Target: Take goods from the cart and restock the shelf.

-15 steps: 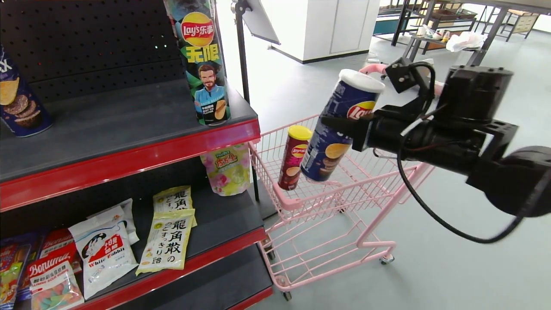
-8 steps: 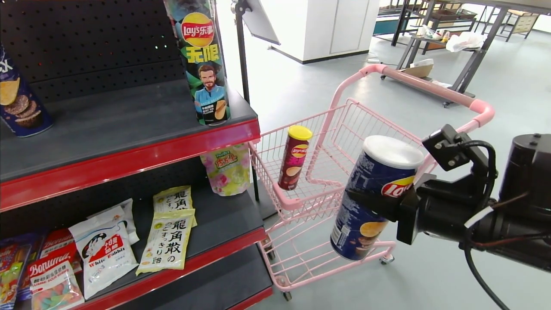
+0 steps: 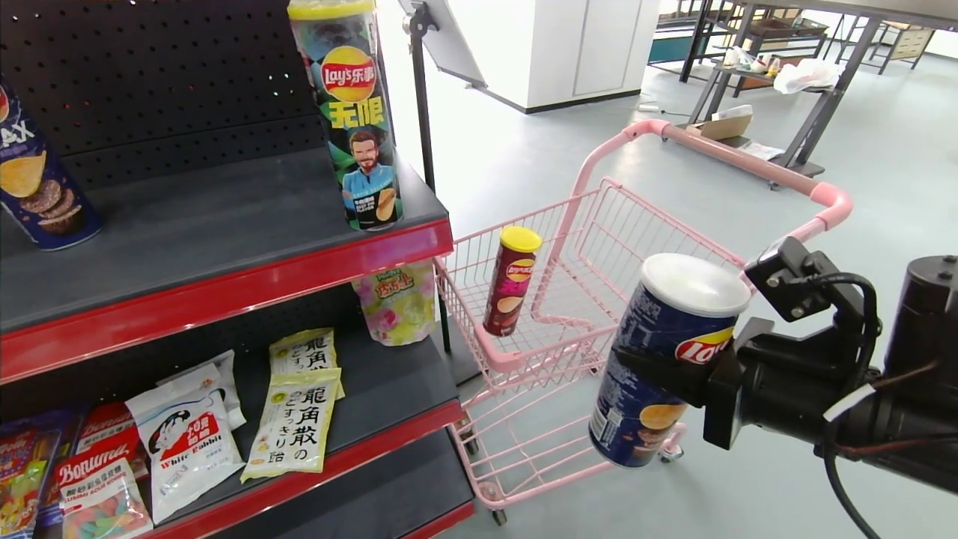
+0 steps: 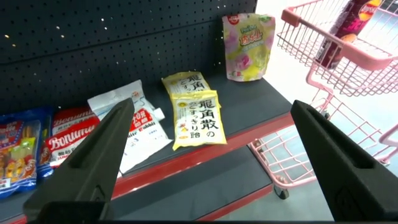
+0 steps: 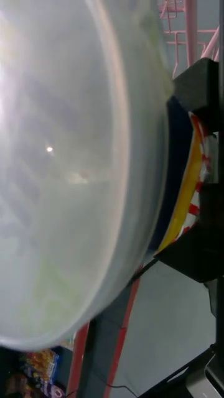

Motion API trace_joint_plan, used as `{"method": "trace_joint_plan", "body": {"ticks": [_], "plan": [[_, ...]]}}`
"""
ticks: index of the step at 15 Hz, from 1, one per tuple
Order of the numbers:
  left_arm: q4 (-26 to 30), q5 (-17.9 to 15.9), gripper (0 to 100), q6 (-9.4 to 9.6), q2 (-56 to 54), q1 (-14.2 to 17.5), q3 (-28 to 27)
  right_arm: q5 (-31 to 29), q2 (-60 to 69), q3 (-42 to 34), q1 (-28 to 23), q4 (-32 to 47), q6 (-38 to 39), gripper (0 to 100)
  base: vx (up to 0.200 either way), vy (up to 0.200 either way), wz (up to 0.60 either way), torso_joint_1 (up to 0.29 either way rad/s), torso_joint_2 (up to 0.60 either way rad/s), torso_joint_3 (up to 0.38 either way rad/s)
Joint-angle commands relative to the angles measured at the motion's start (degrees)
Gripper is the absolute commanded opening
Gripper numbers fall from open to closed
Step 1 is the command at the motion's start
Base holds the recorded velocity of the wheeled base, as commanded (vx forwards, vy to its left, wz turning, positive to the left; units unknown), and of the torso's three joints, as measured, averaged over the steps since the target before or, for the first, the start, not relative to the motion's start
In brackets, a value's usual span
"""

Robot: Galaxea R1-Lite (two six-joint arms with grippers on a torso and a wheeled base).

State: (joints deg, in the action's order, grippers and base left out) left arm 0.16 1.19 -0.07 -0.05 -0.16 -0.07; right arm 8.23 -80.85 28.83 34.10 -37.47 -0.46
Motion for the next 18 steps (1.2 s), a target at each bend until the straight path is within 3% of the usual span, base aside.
{"method": "trace_joint_plan", "body": {"ticks": [1, 15, 18], "plan": [[0.0, 0.0, 100, -0.01, 0.0, 0.1, 0.0, 0.0, 1.3, -0.4, 0.0, 0.0, 0.0, 0, 0.000, 0.000, 0.00, 0.163, -0.45, -0.295], [0.0, 0.0, 100, -0.01, 0.0, 0.1, 0.0, -0.1, -0.1, 1.1, 0.2, 0.1, -0.8, 0, 0.000, 0.000, 0.00, 0.204, -0.51, -0.310], [0.0, 0.0, 100, -0.01, 0.0, 0.0, 0.0, -1.2, -0.5, 1.1, 0.2, 0.4, -0.8, 0, 0.000, 0.000, 0.60, 0.041, -0.11, -0.058]]}}
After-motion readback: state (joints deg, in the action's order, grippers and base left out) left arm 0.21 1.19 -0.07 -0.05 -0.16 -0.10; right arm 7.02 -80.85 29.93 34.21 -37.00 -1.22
